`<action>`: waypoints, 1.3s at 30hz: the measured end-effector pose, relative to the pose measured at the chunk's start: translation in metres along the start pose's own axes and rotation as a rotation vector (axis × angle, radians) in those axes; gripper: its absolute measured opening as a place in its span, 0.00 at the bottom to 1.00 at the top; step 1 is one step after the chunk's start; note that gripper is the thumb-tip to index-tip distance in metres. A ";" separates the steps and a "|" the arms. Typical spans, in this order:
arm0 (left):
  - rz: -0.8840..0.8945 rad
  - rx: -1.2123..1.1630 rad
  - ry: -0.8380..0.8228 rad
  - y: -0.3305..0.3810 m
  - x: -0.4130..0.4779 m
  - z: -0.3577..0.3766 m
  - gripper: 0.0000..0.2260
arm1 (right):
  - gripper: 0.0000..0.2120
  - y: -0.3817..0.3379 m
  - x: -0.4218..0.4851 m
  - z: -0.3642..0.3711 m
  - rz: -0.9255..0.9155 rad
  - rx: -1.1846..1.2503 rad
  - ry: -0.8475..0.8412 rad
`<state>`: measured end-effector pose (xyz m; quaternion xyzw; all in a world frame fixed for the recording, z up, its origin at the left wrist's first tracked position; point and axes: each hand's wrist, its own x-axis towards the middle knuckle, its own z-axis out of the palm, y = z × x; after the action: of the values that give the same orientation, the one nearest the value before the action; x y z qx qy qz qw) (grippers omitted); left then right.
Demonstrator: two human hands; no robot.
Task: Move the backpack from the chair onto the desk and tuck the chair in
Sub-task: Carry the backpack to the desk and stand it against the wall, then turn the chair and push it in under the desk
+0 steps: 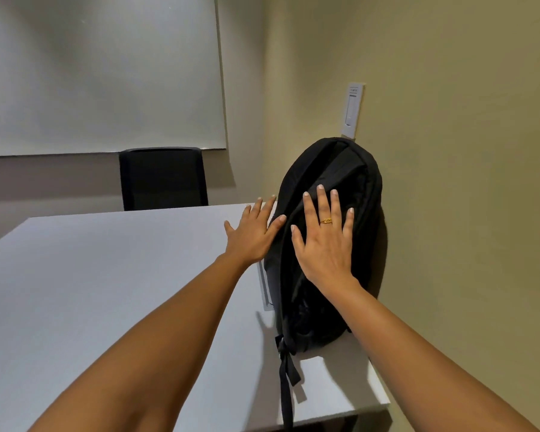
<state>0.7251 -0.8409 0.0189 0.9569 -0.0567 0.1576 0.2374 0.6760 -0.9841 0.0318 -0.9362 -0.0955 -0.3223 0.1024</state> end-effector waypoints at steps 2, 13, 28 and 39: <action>-0.009 0.121 -0.002 -0.010 -0.022 -0.010 0.28 | 0.28 -0.013 -0.009 -0.001 -0.036 0.036 -0.027; -0.294 0.449 -0.014 -0.032 -0.195 -0.092 0.28 | 0.30 -0.095 -0.102 -0.027 -0.329 0.308 -0.200; -0.732 0.459 0.025 0.031 -0.455 -0.195 0.29 | 0.23 -0.212 -0.247 -0.128 -0.692 0.875 -0.282; -0.741 0.171 -0.020 0.062 -0.542 -0.174 0.35 | 0.19 -0.224 -0.291 -0.142 -0.759 1.058 -0.581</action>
<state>0.1539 -0.7947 0.0139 0.9303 0.3044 0.0556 0.1969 0.3132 -0.8380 -0.0107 -0.7114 -0.5817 0.0164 0.3941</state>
